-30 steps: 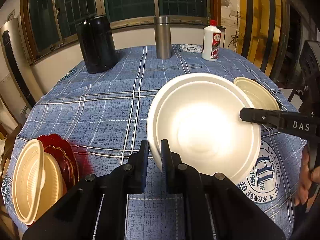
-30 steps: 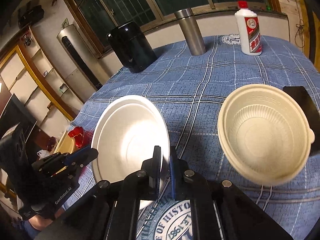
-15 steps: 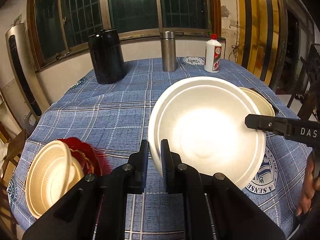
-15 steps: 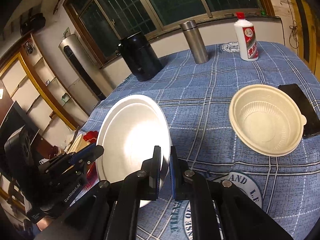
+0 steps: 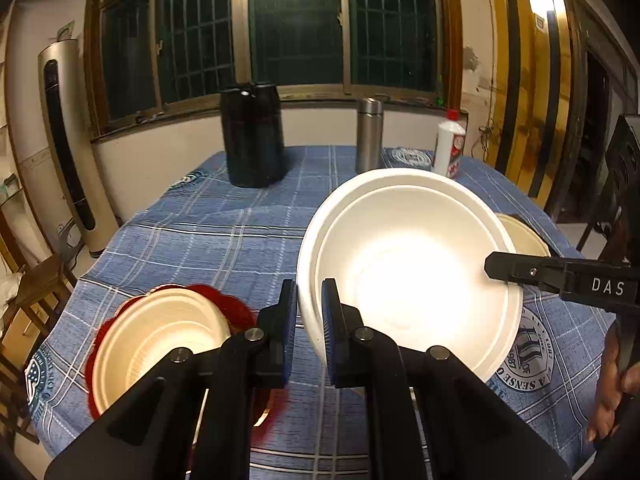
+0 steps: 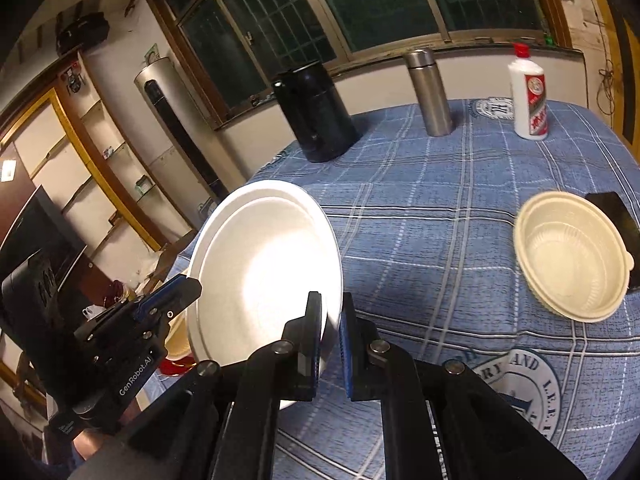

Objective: Organize plates and bowls
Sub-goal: 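Carry the white bowl with the left tool over the plate stack, then lower the white bowl into the beige bowl and open the left tool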

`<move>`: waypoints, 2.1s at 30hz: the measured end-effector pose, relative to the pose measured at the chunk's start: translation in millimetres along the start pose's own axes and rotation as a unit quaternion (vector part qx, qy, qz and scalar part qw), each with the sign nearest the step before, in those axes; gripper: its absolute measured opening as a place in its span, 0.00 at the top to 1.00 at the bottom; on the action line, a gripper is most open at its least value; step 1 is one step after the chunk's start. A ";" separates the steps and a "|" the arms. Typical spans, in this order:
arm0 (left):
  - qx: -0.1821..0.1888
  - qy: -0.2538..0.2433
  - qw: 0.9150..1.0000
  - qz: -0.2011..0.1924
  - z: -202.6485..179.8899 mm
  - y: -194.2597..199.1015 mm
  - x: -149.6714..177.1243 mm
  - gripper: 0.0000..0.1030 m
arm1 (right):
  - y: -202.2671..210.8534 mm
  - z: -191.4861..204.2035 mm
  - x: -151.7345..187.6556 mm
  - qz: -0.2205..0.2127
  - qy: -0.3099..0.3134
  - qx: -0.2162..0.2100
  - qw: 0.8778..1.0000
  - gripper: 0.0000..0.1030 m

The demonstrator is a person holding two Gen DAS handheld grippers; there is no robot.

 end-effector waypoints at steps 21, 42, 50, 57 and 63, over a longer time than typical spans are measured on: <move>-0.093 0.104 0.990 -0.002 172.0 39.0 23.3 0.90 | -89.3 161.3 26.4 0.100 0.012 -0.114 0.988 0.89; -0.101 0.128 0.986 0.046 187.2 20.6 49.7 0.90 | -111.7 157.5 60.7 0.144 0.002 -0.110 0.983 0.78; -0.102 0.130 0.986 0.029 184.3 31.3 39.7 0.90 | -99.2 151.8 52.3 0.124 0.000 -0.112 0.986 0.74; -0.074 0.107 0.991 0.016 158.0 35.6 26.1 0.87 | -81.4 123.6 45.8 0.104 -0.030 -0.113 0.988 0.74; -0.039 0.072 0.996 0.018 116.3 32.6 17.8 0.87 | -61.2 81.7 38.6 0.080 -0.063 -0.098 0.990 0.74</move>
Point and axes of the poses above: each gripper's, at about its wrist camera, not at the fingertips, and y roughly against the way its jaws point, z to its left, x to its underside, the point moved 8 cm from there along -y, roughly the way its jaws point, and after that the axes turned 9 degrees about -z, right-handed, at the moved point
